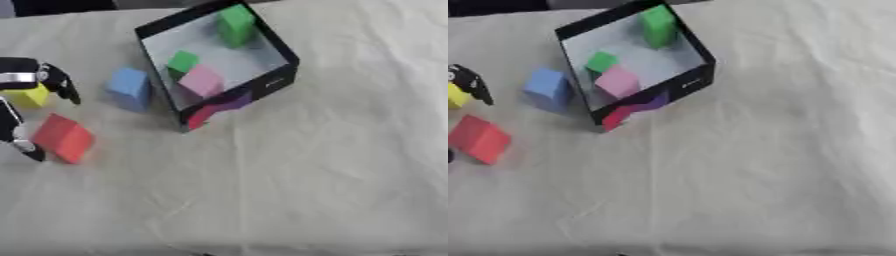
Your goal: Pick up objects on the table and place them in the box.
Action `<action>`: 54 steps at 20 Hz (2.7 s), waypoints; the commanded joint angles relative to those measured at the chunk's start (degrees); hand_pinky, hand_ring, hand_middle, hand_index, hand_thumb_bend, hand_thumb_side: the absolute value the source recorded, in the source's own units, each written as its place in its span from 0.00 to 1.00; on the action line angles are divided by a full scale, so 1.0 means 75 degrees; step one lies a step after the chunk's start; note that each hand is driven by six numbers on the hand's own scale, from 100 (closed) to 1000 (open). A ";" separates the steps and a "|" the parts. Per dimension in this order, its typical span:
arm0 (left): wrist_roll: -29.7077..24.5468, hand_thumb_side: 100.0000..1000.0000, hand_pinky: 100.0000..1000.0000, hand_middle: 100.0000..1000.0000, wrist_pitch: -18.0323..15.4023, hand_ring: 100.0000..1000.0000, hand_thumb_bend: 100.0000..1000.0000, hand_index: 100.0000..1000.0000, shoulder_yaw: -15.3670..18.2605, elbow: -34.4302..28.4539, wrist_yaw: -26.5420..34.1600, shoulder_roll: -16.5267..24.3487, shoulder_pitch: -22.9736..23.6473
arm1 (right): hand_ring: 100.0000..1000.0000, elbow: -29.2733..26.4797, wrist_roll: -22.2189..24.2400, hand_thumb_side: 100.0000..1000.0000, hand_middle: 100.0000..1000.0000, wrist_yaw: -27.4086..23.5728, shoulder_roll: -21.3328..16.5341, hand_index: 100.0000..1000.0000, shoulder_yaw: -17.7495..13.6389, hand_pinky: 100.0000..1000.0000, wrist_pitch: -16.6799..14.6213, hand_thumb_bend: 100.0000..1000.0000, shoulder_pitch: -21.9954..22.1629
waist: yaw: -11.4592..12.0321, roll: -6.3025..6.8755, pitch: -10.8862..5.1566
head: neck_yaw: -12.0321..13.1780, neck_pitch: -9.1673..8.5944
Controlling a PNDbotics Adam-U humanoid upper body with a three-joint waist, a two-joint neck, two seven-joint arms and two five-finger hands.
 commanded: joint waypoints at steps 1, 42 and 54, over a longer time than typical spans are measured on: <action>0.0112 0.00 0.83 0.70 -0.0152 0.76 0.79 0.74 0.0016 0.0174 -0.0239 0.0094 -0.0177 | 0.78 -0.0047 0.0013 0.43 0.67 0.0030 -0.0138 0.76 -0.0047 0.70 -0.0002 0.25 -0.0050 | -0.0001 -0.0010 -0.0164 | 0.0047 -0.0020; -0.0578 0.00 0.77 0.71 -0.0346 0.73 0.70 0.74 0.0057 0.0635 -0.1009 -0.0210 -0.0353 | 0.78 0.0179 0.0154 0.45 0.68 0.0122 -0.0055 0.77 -0.0097 0.71 0.0024 0.24 0.0071 | 0.0027 -0.0004 -0.0108 | 0.0150 -0.0015; 0.0129 0.00 0.59 0.62 -0.0571 0.55 0.60 0.68 -0.0082 0.0872 -0.1517 -0.0396 -0.0449 | 0.78 0.0198 0.0164 0.46 0.67 0.0070 -0.0007 0.77 -0.0124 0.71 0.0012 0.23 0.0099 | 0.0057 -0.0036 -0.0115 | 0.0141 -0.0020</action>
